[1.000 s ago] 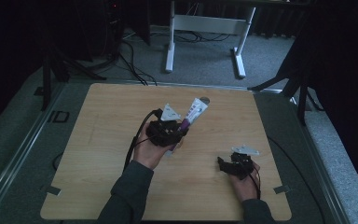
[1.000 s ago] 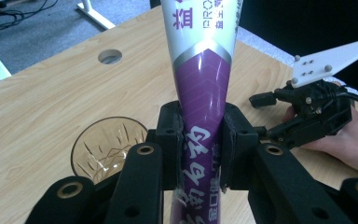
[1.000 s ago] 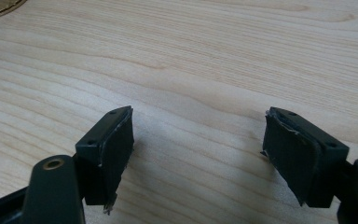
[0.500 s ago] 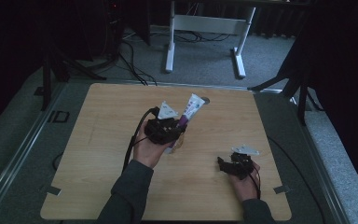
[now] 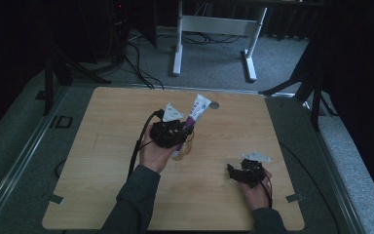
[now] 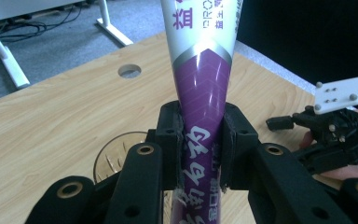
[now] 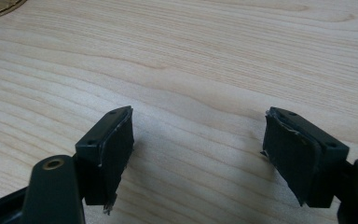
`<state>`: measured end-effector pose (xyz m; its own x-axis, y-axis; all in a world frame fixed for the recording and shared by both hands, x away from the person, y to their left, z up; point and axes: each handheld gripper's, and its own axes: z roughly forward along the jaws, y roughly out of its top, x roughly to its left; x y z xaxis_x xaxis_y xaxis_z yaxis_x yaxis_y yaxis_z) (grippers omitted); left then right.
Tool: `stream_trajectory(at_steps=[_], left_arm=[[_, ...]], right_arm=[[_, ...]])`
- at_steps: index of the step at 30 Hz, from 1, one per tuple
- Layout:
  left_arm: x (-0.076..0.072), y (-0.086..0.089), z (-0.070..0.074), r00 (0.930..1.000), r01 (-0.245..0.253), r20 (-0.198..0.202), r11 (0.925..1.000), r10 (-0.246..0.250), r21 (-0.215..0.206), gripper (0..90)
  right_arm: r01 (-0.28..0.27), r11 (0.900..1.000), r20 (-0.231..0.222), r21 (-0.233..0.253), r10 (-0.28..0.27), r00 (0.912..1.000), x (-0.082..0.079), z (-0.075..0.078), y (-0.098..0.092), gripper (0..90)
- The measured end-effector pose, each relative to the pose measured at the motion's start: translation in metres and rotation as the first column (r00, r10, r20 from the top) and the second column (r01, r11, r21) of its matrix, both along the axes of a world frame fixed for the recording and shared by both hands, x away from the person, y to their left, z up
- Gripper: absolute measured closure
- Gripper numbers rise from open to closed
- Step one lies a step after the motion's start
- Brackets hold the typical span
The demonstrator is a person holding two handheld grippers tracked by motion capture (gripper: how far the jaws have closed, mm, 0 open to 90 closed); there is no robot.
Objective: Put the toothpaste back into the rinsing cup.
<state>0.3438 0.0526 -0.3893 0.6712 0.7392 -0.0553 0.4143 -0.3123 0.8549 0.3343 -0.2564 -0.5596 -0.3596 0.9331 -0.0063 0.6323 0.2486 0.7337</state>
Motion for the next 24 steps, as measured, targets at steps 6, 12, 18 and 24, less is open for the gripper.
stream_trajectory(at_steps=[6, 12, 18, 24], left_arm=[[0.004, 0.000, -0.003, 0.9999, -0.014, 0.001, 0.9999, 0.014, -0.006, 72.4], [0.007, 0.000, -0.005, 0.9996, -0.026, 0.006, 0.9996, 0.026, -0.014, 72.3], [0.011, 0.000, -0.007, 0.9994, -0.032, 0.015, 0.9993, 0.032, -0.020, 72.3], [0.013, 0.000, -0.009, 0.9992, -0.029, 0.026, 0.9991, 0.030, -0.030, 72.3]], right_arm=[[0.000, 1.000, -0.001, 0.000, 0.000, 1.0000, 0.000, 0.000, 0.000, 24.3], [0.001, 1.000, -0.001, 0.001, -0.001, 1.0000, 0.000, 0.000, 0.000, 24.3], [0.001, 1.000, -0.001, 0.000, -0.001, 1.0000, 0.000, 0.000, 0.000, 24.3], [0.001, 1.000, -0.001, 0.001, -0.001, 1.0000, 0.000, 0.000, 0.000, 24.3]])
